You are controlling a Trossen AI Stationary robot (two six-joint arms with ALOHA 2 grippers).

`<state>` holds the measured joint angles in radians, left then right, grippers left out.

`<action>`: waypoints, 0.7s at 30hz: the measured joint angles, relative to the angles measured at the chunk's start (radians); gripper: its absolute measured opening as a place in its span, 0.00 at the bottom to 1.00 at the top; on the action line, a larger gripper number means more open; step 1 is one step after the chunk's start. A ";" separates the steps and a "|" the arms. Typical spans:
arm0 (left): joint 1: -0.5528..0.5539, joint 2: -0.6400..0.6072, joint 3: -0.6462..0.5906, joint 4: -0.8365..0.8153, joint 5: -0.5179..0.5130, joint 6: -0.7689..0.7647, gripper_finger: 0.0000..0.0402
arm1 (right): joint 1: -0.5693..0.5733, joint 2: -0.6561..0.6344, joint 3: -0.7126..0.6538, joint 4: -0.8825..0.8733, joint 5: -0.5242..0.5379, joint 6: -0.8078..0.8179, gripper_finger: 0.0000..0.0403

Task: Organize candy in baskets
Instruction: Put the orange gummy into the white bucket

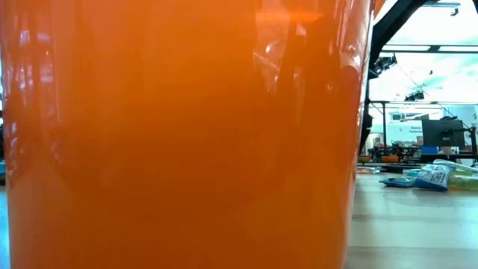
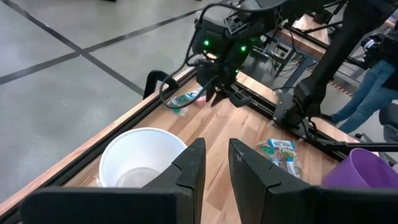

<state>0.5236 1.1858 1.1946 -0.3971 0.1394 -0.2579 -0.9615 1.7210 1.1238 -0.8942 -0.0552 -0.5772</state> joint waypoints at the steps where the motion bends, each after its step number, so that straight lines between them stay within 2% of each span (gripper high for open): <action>1: 0.000 0.000 0.000 -0.001 0.000 0.000 0.14 | 0.000 0.000 0.008 0.001 0.007 -0.008 0.21; 15: 0.000 0.000 0.000 -0.046 0.000 0.032 0.14 | -0.073 0.002 0.014 0.003 0.036 -0.059 0.35; 21: 0.000 0.000 0.000 -0.046 0.000 0.034 0.14 | -0.083 0.081 0.013 -0.005 0.029 -0.052 0.40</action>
<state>0.5240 1.1858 1.1946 -0.4432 0.1389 -0.2237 -1.0445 1.8023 1.1364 -0.8991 -0.0263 -0.6289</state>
